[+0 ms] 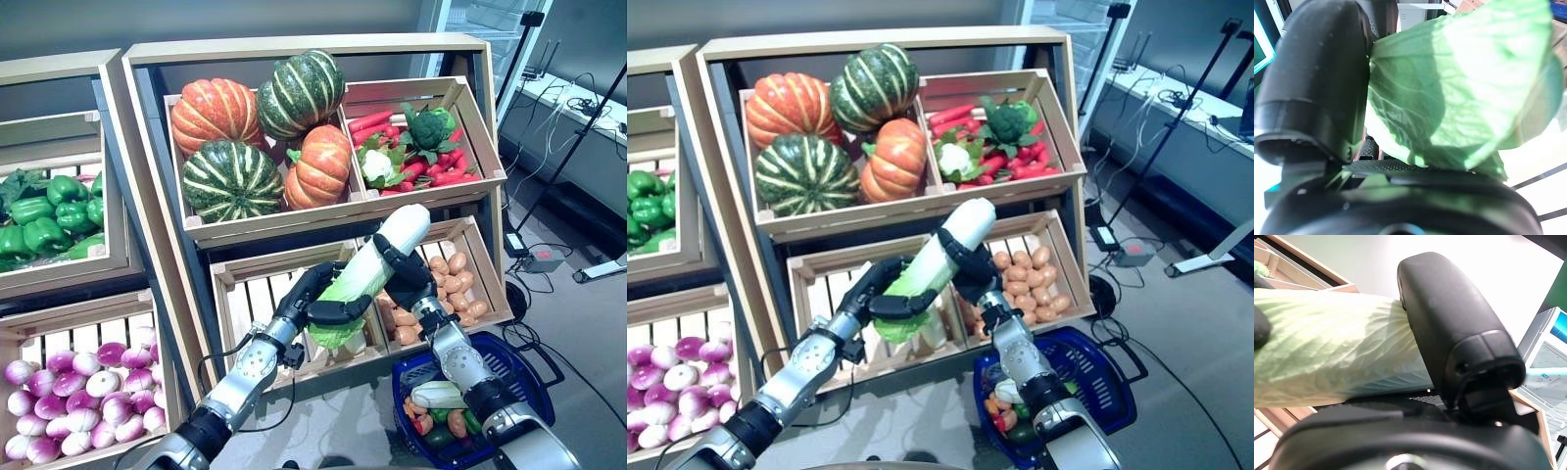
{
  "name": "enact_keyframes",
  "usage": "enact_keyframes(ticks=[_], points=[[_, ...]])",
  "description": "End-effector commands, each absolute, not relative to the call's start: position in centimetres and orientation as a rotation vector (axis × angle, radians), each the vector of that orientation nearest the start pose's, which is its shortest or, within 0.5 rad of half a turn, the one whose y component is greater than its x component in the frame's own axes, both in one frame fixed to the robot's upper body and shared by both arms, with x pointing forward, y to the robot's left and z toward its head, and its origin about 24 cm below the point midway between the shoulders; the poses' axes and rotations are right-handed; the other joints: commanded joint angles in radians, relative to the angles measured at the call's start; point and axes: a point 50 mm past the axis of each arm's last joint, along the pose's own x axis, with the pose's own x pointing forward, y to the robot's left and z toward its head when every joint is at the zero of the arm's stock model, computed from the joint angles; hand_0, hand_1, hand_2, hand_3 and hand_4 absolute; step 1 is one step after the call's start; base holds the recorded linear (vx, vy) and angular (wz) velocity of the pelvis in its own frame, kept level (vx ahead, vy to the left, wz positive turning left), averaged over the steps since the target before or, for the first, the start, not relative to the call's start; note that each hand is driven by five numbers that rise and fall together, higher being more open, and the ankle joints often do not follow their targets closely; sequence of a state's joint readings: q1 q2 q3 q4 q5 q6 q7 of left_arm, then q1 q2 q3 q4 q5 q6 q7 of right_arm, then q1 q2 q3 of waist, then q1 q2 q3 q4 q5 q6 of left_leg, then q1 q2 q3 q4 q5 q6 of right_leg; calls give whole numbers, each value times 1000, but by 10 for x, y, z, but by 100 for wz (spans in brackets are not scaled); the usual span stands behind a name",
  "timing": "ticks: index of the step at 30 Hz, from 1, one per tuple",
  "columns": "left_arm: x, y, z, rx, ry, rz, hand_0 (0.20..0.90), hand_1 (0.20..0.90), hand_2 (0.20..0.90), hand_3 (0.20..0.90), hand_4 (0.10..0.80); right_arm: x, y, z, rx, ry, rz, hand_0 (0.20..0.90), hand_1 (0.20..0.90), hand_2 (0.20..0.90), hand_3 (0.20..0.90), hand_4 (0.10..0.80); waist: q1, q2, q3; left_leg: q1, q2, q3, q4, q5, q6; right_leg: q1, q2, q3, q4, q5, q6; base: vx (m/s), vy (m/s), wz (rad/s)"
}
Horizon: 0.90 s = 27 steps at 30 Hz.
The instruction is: Put vegetables into the basket
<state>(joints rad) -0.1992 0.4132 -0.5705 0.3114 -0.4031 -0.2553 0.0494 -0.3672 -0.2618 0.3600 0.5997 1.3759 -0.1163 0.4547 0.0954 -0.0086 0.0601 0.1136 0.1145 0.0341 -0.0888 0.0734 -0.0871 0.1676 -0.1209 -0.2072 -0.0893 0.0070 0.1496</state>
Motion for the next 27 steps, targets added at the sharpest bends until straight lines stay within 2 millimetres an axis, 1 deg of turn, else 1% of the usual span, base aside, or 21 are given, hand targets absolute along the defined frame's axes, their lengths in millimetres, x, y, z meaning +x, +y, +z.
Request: enact_keyframes(ticks=[1, 3, 4, 5, 6, 9, 18, 19, 23, 26, 27], points=[[258, 59, 35, 191, -100, -760, 300, 300, 300, 300, 400, 329, -45, 145, 962, -274, 981, 300, 300, 300, 300, 400, -11, -18, -23, 33, -27, 26, 2, -93, 35, 1, -23, 10, 2, 17, -51, 0, 0, 0], [259, 61, 33, 196, -92, -753, 300, 300, 300, 300, 400, 331, -47, 145, 957, -274, 971, 300, 300, 300, 300, 400, -11, -17, -23, 33, -27, 26, 2, -94, 34, 0, -23, 9, 2, 17, -50, 0, 0, 0], [259, 61, 33, 196, -91, -750, 368, 368, 368, 368, 445, 331, -47, 145, 957, -274, 969, 300, 300, 300, 300, 400, -11, -17, -23, 33, -26, 26, 2, -94, 34, 0, -24, 9, 2, 17, -50, 0, 0, 0], [259, 62, 32, 201, -84, -740, 681, 681, 681, 681, 654, 331, -47, 145, 955, -274, 964, 300, 300, 300, 300, 400, -11, -16, -22, 33, -26, 27, 2, -93, 34, 0, -24, 9, 2, 18, -50, 0, 0, 0], [259, 65, 28, 208, -65, -726, 900, 900, 900, 900, 800, 332, -48, 146, 955, -274, 957, 300, 300, 300, 300, 400, -12, -16, -22, 32, -25, 28, 2, -92, 33, -1, -23, 10, 2, 18, -50, 0, 0, 0], [260, 67, 26, 217, -54, -705, 900, 900, 900, 900, 800, 333, -49, 146, 956, -276, 942, 300, 300, 300, 300, 400, -13, -16, -21, 34, -24, 29, 2, -92, 33, -1, -23, 10, 2, 19, -50, 0, 0, 0], [263, 82, 20, 272, -52, -630, 900, 900, 900, 900, 800, 338, -71, 144, 950, -310, 861, 300, 300, 300, 300, 400, -14, -16, -18, 35, -17, 35, 2, -91, 28, -2, -21, 10, 2, 20, -50, 0, 0, 0], [263, 85, 21, 287, -62, -618, 900, 900, 900, 900, 800, 340, -77, 143, 940, -318, 836, 300, 300, 300, 300, 400, -14, -15, -17, 35, -17, 35, 2, -92, 28, -2, -21, 9, 2, 21, -49, 0, 0, 0], [264, 91, 20, 320, -69, -602, 900, 900, 900, 900, 800, 343, -91, 142, 918, -329, 784, 300, 300, 300, 300, 400, -15, -16, -16, 36, -16, 36, 2, -92, 26, -2, -21, 9, 2, 21, -49, 0, 0, 0], [264, 98, 18, 341, -56, -586, 900, 900, 900, 900, 800, 346, -110, 137, 882, -329, 722, 300, 300, 300, 300, 400, -17, -17, -14, 37, -15, 37, 2, -93, 26, -2, -19, 9, 2, 22, -49, 0, 0, 0], [264, 98, 18, 341, -56, -586, 900, 900, 900, 900, 800, 347, -110, 137, 882, -329, 722, 300, 300, 300, 300, 400, -17, -17, -14, 37, -15, 37, 2, -93, 26, -2, -19, 9, 2, 22, -49, 0, 0, 0]])
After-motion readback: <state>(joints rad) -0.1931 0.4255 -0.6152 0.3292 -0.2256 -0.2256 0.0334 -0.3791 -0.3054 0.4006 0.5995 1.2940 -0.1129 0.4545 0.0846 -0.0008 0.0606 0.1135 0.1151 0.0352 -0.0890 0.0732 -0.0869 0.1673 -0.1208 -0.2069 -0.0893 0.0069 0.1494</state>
